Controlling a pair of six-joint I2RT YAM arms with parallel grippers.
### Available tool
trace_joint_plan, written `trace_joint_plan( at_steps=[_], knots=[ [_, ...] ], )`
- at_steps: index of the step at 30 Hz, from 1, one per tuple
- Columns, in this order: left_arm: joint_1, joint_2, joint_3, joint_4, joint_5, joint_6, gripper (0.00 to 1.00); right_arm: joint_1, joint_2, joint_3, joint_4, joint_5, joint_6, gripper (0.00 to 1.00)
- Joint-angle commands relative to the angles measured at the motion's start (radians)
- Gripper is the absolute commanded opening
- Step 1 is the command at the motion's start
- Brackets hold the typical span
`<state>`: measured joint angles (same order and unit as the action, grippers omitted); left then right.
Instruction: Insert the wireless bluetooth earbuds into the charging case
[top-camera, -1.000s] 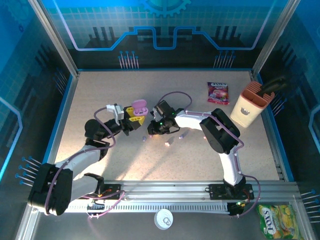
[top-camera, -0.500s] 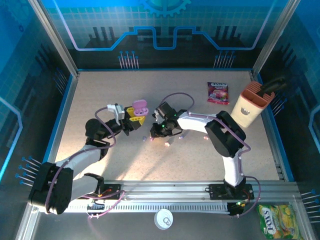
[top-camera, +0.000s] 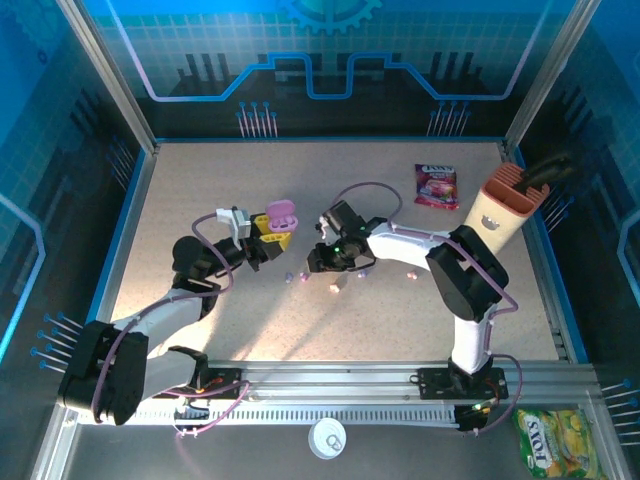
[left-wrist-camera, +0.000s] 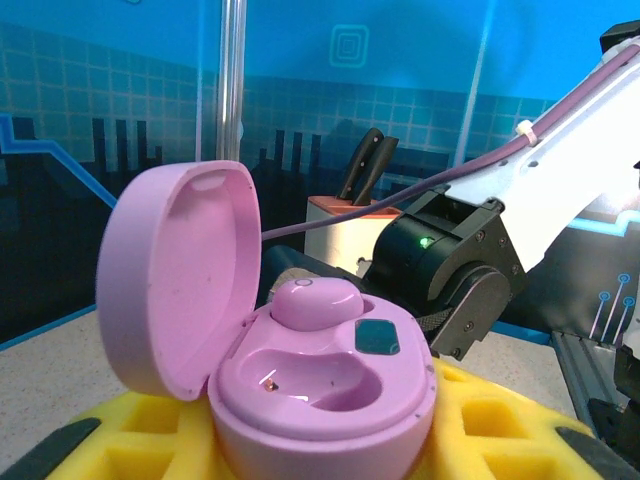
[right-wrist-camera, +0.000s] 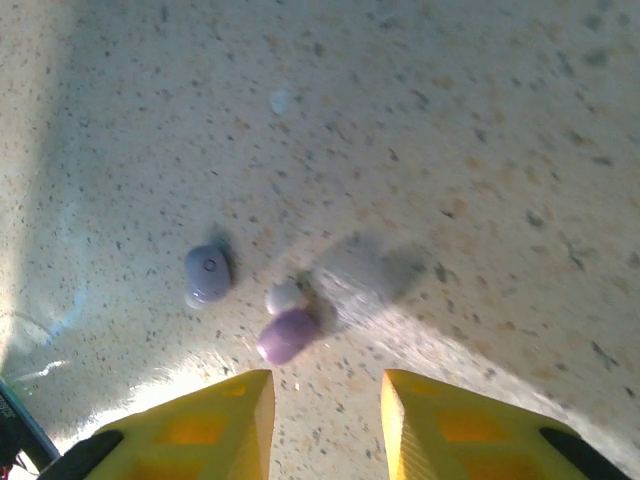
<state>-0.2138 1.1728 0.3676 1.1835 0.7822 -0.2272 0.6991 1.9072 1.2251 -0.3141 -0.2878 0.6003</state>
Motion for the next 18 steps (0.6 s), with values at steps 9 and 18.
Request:
trace_joint_plan(
  at_steps=[9, 18],
  knots=[
    [0.004, -0.008, 0.008, 0.031, 0.006, 0.013, 0.33, 0.062, 0.169, 0.19, -0.124, 0.001, -0.106, 0.33],
    [0.004, -0.011, 0.001, 0.03, 0.007, 0.022, 0.33, 0.064, 0.18, 0.187, -0.136, -0.001, -0.115, 0.17]
  ],
)
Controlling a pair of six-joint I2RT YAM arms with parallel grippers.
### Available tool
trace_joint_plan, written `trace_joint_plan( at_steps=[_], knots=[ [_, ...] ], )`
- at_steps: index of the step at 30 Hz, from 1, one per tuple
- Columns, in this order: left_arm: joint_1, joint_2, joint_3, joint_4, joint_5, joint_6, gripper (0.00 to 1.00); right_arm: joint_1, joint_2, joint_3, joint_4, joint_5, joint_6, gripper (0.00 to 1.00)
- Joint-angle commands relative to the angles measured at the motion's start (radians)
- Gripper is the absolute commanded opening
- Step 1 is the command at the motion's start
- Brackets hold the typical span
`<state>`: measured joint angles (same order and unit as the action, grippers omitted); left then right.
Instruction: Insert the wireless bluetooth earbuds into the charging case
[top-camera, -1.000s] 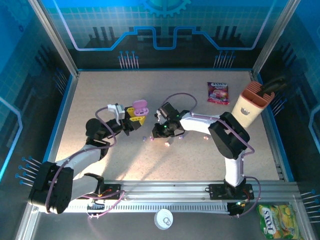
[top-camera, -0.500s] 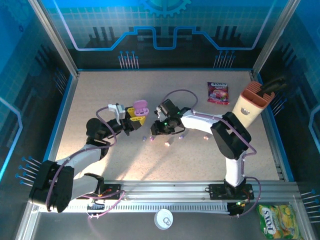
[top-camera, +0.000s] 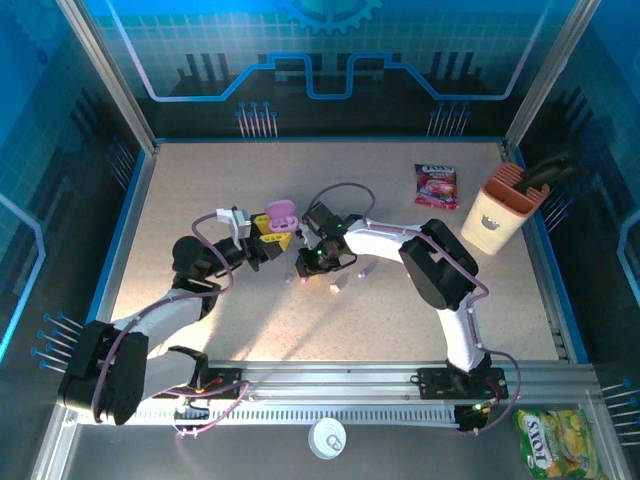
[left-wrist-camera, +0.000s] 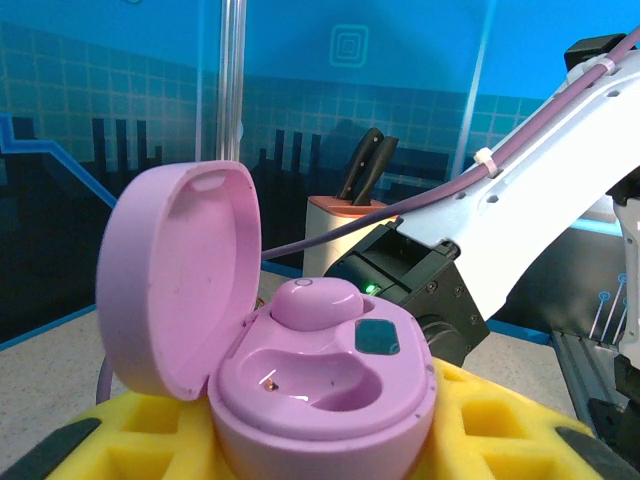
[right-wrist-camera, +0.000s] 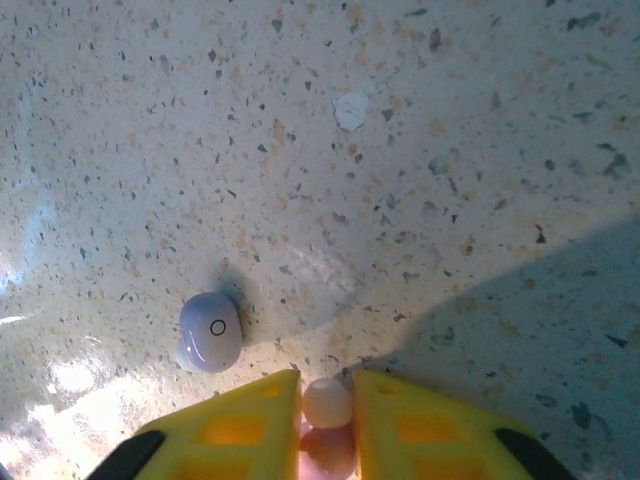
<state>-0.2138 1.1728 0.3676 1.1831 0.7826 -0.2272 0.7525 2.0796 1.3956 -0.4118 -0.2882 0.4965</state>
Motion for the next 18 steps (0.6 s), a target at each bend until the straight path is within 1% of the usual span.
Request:
trace_joint_plan(
  at_steps=[1, 4, 9, 14, 18],
  knots=[
    [0.004, -0.01, 0.001, 0.031, 0.007, 0.022, 0.33, 0.01, 0.001, 0.014, -0.038, 0.008, -0.009, 0.15],
    [0.004, -0.008, 0.001, 0.029, 0.007, 0.023, 0.33, 0.005, -0.028, 0.0, -0.026, 0.018, 0.002, 0.13],
    [0.004, 0.0, 0.003, 0.031, 0.007, 0.019, 0.33, -0.019, -0.101, -0.054, -0.002, 0.032, 0.026, 0.13],
    [0.004, 0.01, 0.008, 0.084, 0.012, -0.013, 0.33, -0.063, -0.199, -0.154, 0.024, 0.05, 0.038, 0.12],
    [0.001, 0.023, 0.017, 0.08, 0.023, -0.019, 0.33, -0.111, -0.294, -0.253, 0.039, 0.069, 0.053, 0.12]
  ],
)
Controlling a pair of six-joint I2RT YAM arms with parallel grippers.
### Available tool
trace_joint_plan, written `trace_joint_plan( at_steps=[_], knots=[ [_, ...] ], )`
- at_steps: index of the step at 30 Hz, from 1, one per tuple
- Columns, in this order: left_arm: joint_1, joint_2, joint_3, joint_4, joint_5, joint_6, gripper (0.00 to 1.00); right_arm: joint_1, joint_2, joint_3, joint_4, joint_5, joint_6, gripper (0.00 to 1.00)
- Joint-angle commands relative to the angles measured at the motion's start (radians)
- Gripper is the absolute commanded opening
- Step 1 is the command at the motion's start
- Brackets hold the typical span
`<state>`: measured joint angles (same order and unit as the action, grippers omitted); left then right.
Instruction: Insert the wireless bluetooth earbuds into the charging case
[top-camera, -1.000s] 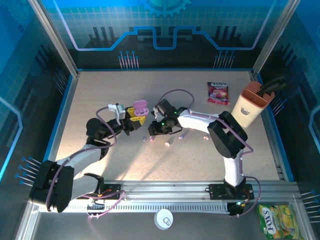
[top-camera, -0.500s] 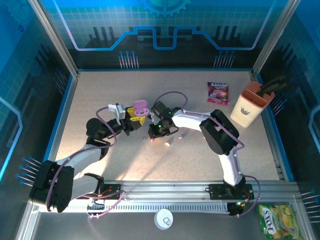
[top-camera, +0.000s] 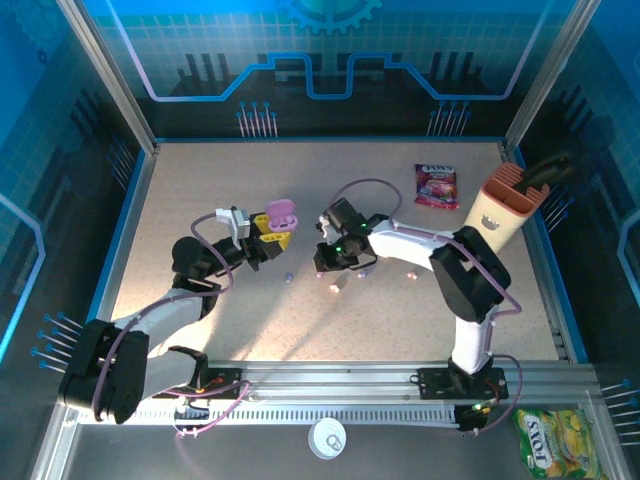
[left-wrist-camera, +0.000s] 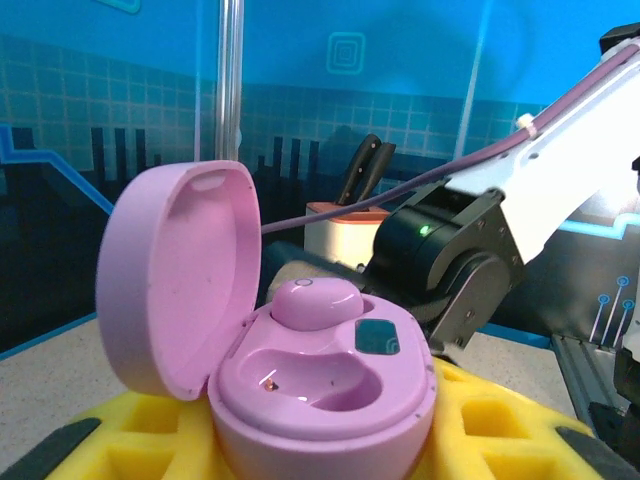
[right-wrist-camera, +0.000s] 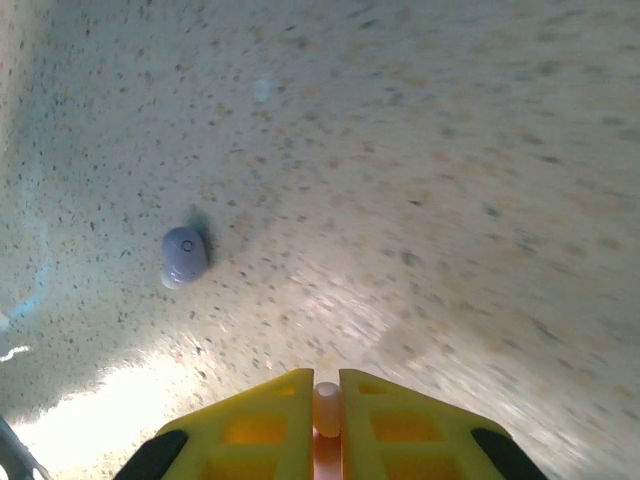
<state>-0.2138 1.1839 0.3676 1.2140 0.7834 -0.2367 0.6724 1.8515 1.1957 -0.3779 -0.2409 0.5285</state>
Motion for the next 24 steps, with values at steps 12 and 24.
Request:
trace_joint_plan(
  at_steps=[12, 24],
  knots=[
    [-0.057, 0.039, 0.026, 0.087, 0.024, -0.019, 0.34, -0.29, -0.345, -0.471, 0.057, 0.072, 0.024, 0.13],
    [-0.071, 0.04, 0.017, 0.091, 0.019, -0.021, 0.33, -0.273, -0.391, -0.602, 0.126, 0.08, 0.103, 0.29]
  ],
)
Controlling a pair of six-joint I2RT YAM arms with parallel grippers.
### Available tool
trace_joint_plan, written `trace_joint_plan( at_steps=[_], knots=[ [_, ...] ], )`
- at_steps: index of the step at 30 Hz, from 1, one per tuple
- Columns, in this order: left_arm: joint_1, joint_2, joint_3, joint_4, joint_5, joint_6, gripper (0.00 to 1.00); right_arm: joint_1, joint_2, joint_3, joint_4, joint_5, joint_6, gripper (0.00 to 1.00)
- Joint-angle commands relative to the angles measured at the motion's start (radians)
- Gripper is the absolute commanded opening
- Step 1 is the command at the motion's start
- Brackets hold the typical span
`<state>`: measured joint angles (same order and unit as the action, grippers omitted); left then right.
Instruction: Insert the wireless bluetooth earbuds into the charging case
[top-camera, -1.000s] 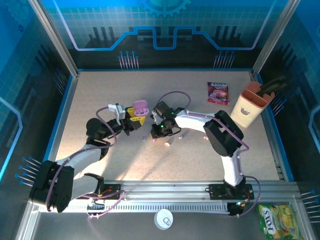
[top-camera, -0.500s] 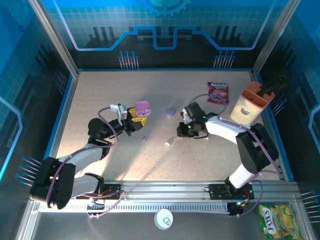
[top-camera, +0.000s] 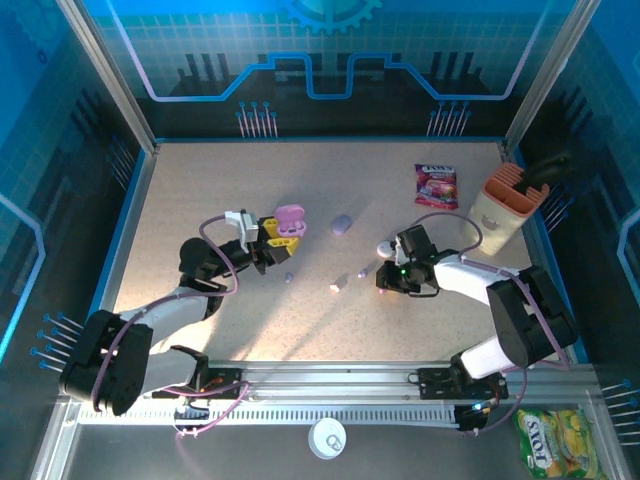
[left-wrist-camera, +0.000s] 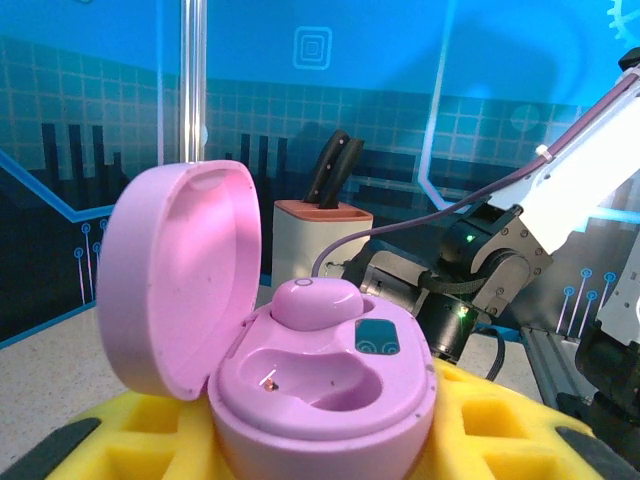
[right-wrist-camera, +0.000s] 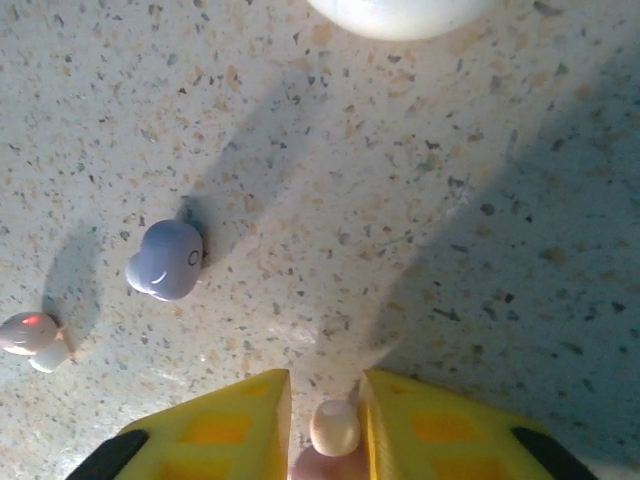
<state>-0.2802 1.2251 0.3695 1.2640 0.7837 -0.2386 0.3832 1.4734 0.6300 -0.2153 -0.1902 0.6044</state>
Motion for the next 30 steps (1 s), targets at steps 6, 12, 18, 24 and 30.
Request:
trace_joint_plan(
  at_steps=[6, 12, 18, 24, 30],
  knots=[
    [-0.011, 0.006, 0.014, 0.039, 0.018, -0.02, 0.33, 0.065, -0.044, -0.043, -0.041, 0.034, 0.052, 0.43],
    [-0.017, 0.01, 0.008, 0.054, 0.014, -0.025, 0.33, 0.11, -0.079, -0.06, -0.061, 0.052, 0.082, 0.48],
    [-0.022, 0.017, 0.011, 0.054, 0.015, -0.024, 0.33, 0.143, -0.111, -0.07, -0.064, 0.042, 0.104, 0.5],
    [-0.025, 0.059, 0.013, 0.097, -0.001, -0.044, 0.33, 0.174, -0.142, -0.065, -0.061, 0.034, 0.115, 0.51],
    [-0.007, 0.118, -0.004, 0.138, -0.054, -0.038, 0.32, 0.205, -0.202, -0.015, -0.224, 0.195, 0.069, 0.51]
  ],
)
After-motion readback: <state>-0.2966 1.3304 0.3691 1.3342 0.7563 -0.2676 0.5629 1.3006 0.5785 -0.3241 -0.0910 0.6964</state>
